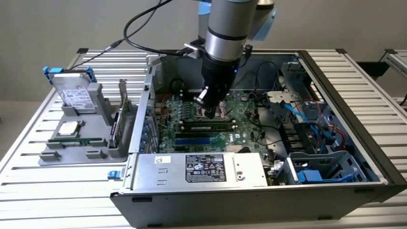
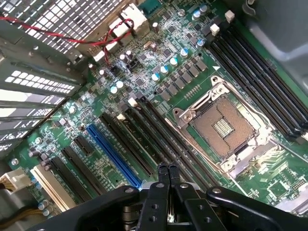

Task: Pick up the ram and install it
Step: 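Press down the ram until it locks into place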

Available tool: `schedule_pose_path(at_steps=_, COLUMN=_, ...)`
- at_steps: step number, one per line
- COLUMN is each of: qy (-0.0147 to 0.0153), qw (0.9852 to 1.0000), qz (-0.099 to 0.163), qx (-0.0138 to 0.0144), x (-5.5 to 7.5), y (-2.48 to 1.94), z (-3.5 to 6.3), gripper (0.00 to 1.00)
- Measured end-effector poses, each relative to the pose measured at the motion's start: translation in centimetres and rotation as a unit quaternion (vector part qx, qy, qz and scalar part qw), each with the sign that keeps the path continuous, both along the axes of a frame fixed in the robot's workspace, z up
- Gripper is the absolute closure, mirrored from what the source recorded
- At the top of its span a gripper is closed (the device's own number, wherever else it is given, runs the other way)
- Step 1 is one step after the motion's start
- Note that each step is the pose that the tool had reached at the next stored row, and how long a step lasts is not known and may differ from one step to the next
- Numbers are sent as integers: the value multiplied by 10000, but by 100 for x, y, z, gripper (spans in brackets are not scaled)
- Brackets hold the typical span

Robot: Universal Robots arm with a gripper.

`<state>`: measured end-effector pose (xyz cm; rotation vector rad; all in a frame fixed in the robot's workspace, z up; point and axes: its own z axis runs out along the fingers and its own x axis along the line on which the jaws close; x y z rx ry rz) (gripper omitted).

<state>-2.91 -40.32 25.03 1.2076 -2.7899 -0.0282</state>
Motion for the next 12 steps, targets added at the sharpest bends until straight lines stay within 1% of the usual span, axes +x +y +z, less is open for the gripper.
schedule_pose_path(at_steps=3, qy=-3, qw=9999, qz=-170, qx=-31, x=0, y=0, z=-6, gripper=90)
schedule_pose_path(at_steps=6, qy=-7, qw=9994, qz=-347, qx=-57, x=0, y=0, z=-13, gripper=90)
schedule_pose_path(at_steps=9, qy=-8, qw=9986, qz=-532, qx=-77, x=0, y=0, z=-19, gripper=90)
schedule_pose_path(at_steps=12, qy=-9, qw=9973, qz=-721, qx=-95, x=0, y=0, z=-26, gripper=90)
